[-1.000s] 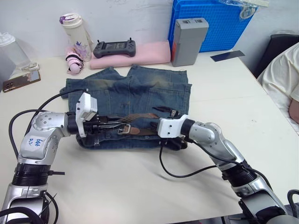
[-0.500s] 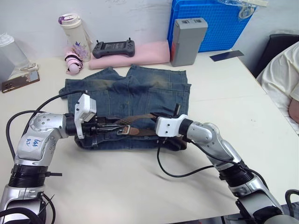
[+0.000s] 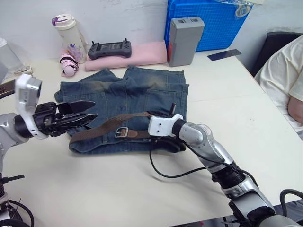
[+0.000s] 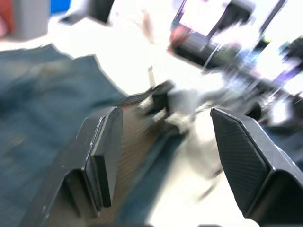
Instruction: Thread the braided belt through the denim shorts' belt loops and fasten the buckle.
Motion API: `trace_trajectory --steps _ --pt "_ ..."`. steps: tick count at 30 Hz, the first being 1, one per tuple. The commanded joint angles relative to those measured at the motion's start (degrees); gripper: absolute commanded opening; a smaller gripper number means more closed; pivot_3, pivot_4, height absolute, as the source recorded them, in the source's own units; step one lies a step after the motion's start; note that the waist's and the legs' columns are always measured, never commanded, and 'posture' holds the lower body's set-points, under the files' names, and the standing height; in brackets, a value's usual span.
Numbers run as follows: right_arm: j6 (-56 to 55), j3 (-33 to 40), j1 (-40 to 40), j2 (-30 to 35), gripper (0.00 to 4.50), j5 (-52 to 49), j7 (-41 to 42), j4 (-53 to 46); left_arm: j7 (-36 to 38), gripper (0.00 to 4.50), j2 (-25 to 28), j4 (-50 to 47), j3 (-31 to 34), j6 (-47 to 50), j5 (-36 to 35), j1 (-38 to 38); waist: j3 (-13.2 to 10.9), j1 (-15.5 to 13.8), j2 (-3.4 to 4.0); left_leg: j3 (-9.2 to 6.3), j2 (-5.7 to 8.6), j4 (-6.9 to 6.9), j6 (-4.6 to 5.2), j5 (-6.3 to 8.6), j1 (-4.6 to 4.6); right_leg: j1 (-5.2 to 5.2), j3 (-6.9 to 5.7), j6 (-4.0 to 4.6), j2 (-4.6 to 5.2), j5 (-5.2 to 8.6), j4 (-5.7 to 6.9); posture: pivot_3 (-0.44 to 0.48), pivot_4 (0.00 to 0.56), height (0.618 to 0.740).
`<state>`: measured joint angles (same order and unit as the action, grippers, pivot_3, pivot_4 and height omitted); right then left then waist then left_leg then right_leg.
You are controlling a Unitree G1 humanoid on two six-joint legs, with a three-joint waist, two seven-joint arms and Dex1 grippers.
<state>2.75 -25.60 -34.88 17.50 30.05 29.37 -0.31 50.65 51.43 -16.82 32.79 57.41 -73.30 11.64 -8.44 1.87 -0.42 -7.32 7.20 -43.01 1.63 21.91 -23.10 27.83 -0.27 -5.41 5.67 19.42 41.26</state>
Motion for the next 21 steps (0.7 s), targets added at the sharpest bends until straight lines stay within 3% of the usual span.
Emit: trace_trajectory --steps 1,3,5,8,12,21 --pt "1.14 -0.71 -1.76 -1.62 0.00 4.23 -3.85 0.01 -21.65 3.25 -5.45 -14.56 -3.58 -3.52 -32.09 -14.79 -0.03 0.06 0.02 0.03 0.02 -0.02 0.05 0.03 0.09 -0.02 0.12 0.00 0.00 0.00 0.09 0.000 0.150 0.676" --pt "1.70 -1.77 -2.18 -2.77 0.00 6.37 -5.48 0.49 -29.03 3.25 -9.46 -18.86 -6.80 -8.62 -38.68 -23.07 -0.02 0.12 0.01 0.06 0.00 -0.02 0.07 0.08 0.11 -0.04 0.29 0.00 -0.11 0.00 0.06 0.000 0.150 0.676" --pt "2.66 -2.15 -1.84 -4.23 0.00 7.98 -7.37 0.26 -38.70 3.25 -16.47 -21.83 -11.83 -14.36 -39.70 -31.06 -0.02 -0.23 0.01 0.13 0.01 -0.02 0.07 0.11 0.18 -0.04 0.40 0.00 -0.15 0.00 0.05 0.000 0.150 0.676" --pt "3.27 -2.91 -1.50 -5.60 0.00 9.66 -8.42 -0.04 -51.42 3.25 -25.70 -24.28 -18.24 -22.26 -39.70 -35.40 -0.02 -1.06 -0.01 0.31 0.02 -0.05 0.01 0.12 0.32 -0.14 0.55 0.00 -0.18 0.00 -0.06 0.000 0.150 0.676" --pt "1.95 -4.04 -1.54 -6.17 0.00 10.32 -8.77 -0.30 -61.63 3.25 -31.91 -25.22 -23.83 -28.25 -39.70 -32.27 -0.02 -2.92 -0.03 0.30 0.02 -0.19 -0.13 0.05 0.38 -0.21 0.59 0.03 -0.19 0.02 0.10 0.000 0.150 0.676" --pt "0.04 -4.48 -1.50 -6.45 0.00 12.01 -10.56 -0.10 -72.69 3.25 -41.59 -21.78 -21.17 -35.65 -39.70 -26.07 0.03 -2.83 -0.12 0.50 -0.01 -0.06 -0.16 0.08 0.54 -0.16 0.70 0.09 -0.28 0.06 0.18 0.000 0.150 0.676"
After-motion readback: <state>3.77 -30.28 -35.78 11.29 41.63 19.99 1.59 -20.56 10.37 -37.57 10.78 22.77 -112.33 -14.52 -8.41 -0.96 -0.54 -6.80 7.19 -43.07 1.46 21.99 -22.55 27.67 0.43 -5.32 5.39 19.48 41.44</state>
